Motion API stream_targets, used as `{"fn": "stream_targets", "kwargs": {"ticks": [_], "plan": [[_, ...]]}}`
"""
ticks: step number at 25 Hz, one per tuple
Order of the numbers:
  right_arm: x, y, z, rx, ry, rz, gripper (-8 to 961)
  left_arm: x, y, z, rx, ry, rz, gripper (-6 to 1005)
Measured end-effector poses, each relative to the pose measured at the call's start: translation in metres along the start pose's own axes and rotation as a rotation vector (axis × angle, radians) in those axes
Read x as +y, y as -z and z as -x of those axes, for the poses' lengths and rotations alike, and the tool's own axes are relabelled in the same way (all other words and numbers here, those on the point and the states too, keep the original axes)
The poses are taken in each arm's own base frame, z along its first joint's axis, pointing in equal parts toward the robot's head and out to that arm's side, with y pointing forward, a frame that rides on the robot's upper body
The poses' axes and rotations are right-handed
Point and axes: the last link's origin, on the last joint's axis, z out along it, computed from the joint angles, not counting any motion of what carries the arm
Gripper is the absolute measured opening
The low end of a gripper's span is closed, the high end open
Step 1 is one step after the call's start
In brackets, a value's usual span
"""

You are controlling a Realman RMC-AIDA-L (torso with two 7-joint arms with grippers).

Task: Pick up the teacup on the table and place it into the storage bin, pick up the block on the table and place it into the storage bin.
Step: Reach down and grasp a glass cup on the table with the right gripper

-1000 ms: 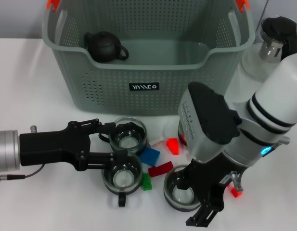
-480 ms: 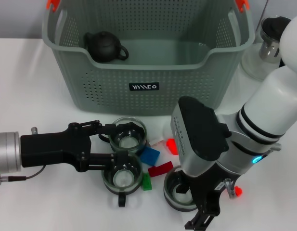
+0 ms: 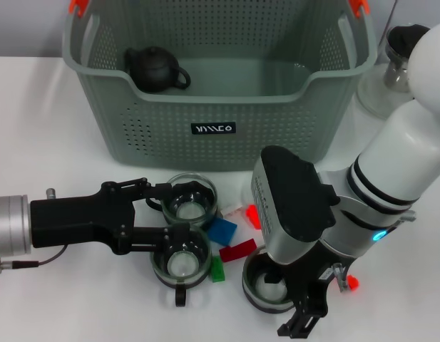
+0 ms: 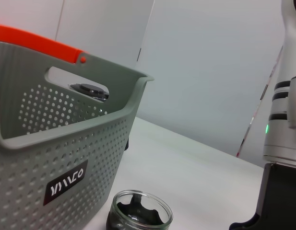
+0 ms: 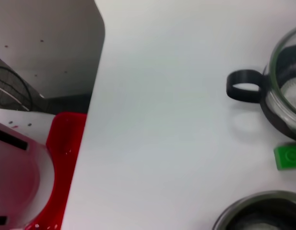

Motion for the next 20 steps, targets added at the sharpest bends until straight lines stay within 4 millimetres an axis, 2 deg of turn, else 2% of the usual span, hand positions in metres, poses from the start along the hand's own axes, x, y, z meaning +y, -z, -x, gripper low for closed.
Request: {"fn": "stream_targets", "kwargs": {"ticks": [6,12,20], "plan": [[-0.0002,-0.0020,0.0008,0.014,-0.010,-0.006,847,0.0000,0.0000,0.0000,0.000,0.000,0.000,875],[-0.0006,-0.0021,0.0013,0.014,-0.016,-0.009,714,-0.0003,0.0000,0.0000,-0.001,-0.002,-0.002,875],[0.0006,-0.0026,0.0025,0.017,-0.006,-0.009,659,-0.0005,0.0000,0.0001,-0.001,-0.002,-0.004,875]]}}
